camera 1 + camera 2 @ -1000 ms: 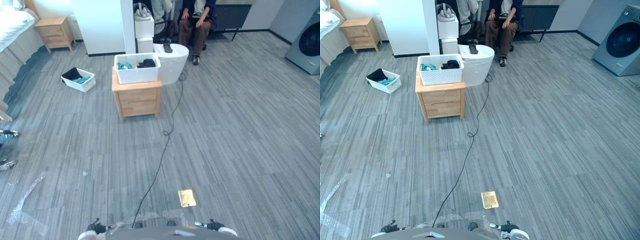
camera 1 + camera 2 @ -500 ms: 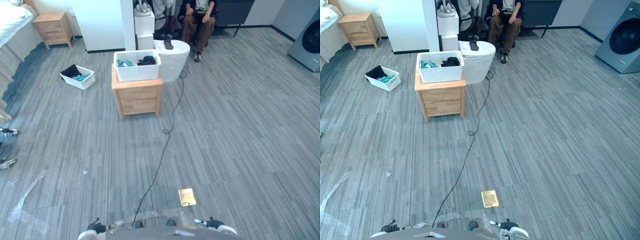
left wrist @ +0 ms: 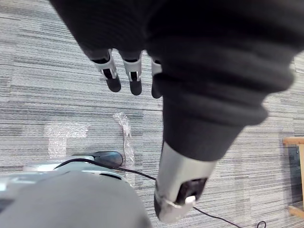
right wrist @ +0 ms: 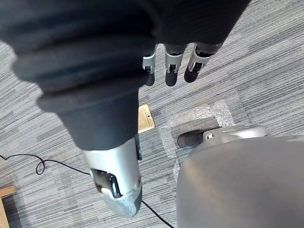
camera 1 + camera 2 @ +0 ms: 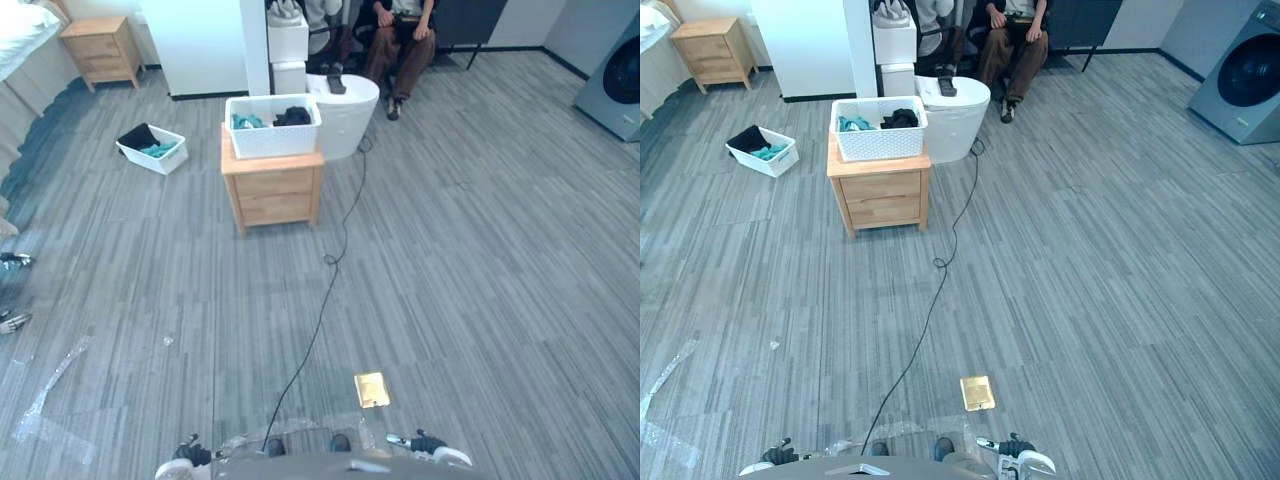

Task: Pick up the laundry basket with both hands and put the clothes into the washing machine.

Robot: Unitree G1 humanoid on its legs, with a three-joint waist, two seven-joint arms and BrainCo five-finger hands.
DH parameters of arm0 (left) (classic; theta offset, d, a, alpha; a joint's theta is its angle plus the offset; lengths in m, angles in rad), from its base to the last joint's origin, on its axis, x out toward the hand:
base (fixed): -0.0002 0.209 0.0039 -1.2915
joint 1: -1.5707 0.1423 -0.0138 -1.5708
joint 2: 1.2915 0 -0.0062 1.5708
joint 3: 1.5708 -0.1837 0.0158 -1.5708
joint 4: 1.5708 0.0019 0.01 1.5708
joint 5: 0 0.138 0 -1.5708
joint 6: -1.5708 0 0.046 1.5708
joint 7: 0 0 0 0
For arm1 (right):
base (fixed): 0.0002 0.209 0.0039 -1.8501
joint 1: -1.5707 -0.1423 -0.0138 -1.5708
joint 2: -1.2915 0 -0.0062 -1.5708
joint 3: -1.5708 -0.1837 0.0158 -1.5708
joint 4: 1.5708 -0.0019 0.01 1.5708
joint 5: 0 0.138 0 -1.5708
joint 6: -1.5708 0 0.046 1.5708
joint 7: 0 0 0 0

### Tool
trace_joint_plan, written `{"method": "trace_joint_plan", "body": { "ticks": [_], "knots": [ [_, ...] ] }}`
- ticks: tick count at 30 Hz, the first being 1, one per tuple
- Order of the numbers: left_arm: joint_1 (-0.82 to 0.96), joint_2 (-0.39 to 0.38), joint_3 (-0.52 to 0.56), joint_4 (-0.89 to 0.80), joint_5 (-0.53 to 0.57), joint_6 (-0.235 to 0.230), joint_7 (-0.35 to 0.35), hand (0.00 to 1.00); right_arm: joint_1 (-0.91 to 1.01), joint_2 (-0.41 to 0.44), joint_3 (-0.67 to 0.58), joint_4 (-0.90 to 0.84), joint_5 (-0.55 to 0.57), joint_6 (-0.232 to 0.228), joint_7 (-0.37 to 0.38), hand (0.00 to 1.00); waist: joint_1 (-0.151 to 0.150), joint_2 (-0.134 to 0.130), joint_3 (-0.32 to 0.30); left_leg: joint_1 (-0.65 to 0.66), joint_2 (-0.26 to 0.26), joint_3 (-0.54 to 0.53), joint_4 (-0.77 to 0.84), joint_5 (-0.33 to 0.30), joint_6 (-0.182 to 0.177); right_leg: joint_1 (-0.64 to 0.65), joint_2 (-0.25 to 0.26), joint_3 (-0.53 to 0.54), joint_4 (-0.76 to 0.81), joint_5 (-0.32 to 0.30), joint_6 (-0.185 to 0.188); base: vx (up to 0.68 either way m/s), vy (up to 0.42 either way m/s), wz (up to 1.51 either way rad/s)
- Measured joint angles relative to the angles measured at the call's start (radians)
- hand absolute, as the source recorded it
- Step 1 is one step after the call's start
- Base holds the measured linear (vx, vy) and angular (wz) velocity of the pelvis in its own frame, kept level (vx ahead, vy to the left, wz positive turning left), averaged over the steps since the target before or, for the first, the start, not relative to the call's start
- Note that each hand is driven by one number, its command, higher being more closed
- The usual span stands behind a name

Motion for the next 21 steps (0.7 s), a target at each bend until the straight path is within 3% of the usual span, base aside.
{"method": "trace_joint_plan", "body": {
  "ticks": [4,6,8,9,10,12,14,16,19,21],
  "knots": [
    [-0.012,0.0,0.0,0.0,0.0,0.0,0.001,0.0,-0.021,0.002,0.005,0.0,0.037,0.004,0.0,0.0,0.009,0.003,0.015,-0.028,-0.003,0.02,0.0,-0.002,0.004,-0.043,-0.001,0.02,0.02,-0.002,0.012,-0.02,-0.002,-0.14],
    [-0.02,0.0,0.0,-0.008,0.0,0.0,0.001,0.0,-0.031,0.004,-0.011,-0.001,0.062,0.005,0.0,0.0,0.009,0.003,0.037,-0.03,-0.011,0.016,0.0,-0.014,0.011,-0.069,-0.011,0.013,0.092,-0.046,0.034,-0.01,0.021,0.15],
    [-0.022,0.004,-0.001,-0.022,-0.001,0.0,0.001,0.0,-0.018,0.011,-0.046,-0.005,0.097,0.005,0.0,0.0,0.002,-0.01,0.047,-0.02,-0.018,0.026,0.0,-0.039,0.027,-0.113,-0.044,-0.031,0.236,-0.12,0.088,0.03,0.027,0.53],
    [-0.038,0.0,-0.001,-0.038,-0.001,0.001,0.0,0.0,-0.004,0.015,-0.063,-0.012,0.121,0.006,0.001,0.0,0.008,-0.008,0.055,-0.008,-0.018,0.031,0.0,-0.043,0.031,-0.202,-0.06,-0.067,0.44,-0.145,0.085,0.07,0.035,0.37],
    [-0.037,-0.005,0.0,-0.042,-0.001,0.002,0.0,0.0,-0.003,0.015,-0.066,-0.041,0.147,0.006,0.001,0.0,0.018,-0.015,0.068,0.012,-0.016,0.035,0.002,-0.049,0.04,-0.319,-0.085,-0.095,0.674,-0.126,0.06,0.09,0.04,0.17],
    [-0.031,0.01,0.006,-0.04,-0.001,0.015,0.001,0.0,-0.002,0.034,-0.076,-0.062,0.187,-0.003,0.008,0.0,0.016,-0.028,0.093,0.048,-0.01,0.031,0.031,-0.088,0.044,-0.443,-0.118,-0.145,0.921,-0.147,0.048,0.16,0.07,0.02],
    [-0.038,0.015,0.005,-0.039,-0.001,0.023,0.001,0.0,-0.004,0.044,-0.087,-0.065,0.199,-0.007,0.01,0.0,0.01,-0.036,0.093,0.067,0.005,0.028,0.054,-0.126,0.04,-0.492,-0.119,-0.199,0.868,-0.162,0.044,0.29,0.113,-0.03],
    [-0.06,0.015,-0.001,-0.036,-0.001,0.025,0.0,0.0,-0.005,0.047,-0.125,-0.053,0.218,-0.014,0.025,0.0,-0.011,-0.028,0.095,0.088,0.018,0.012,0.053,-0.155,0.029,-0.5,-0.1,-0.236,0.634,-0.144,0.043,0.34,0.075,0.14],
    [-0.116,0.008,0.001,-0.035,0.003,0.025,-0.008,0.0,0.007,0.051,-0.207,0.008,0.226,-0.005,0.026,0.0,-0.038,-0.031,0.104,0.143,0.0,-0.046,0.016,-0.194,0.004,-0.465,-0.083,-0.229,0.189,0.013,0.06,0.46,-0.05,0.57],
    [-0.108,-0.015,0.035,-0.04,0.032,0.023,-0.022,0.0,0.048,0.063,-0.283,0.019,0.227,0.013,0.029,0.0,-0.056,-0.004,0.103,0.187,0.036,-0.076,0.049,-0.266,-0.029,-0.456,-0.063,-0.222,0.237,0.025,0.0,0.74,-0.19,0.78]
  ]
}}
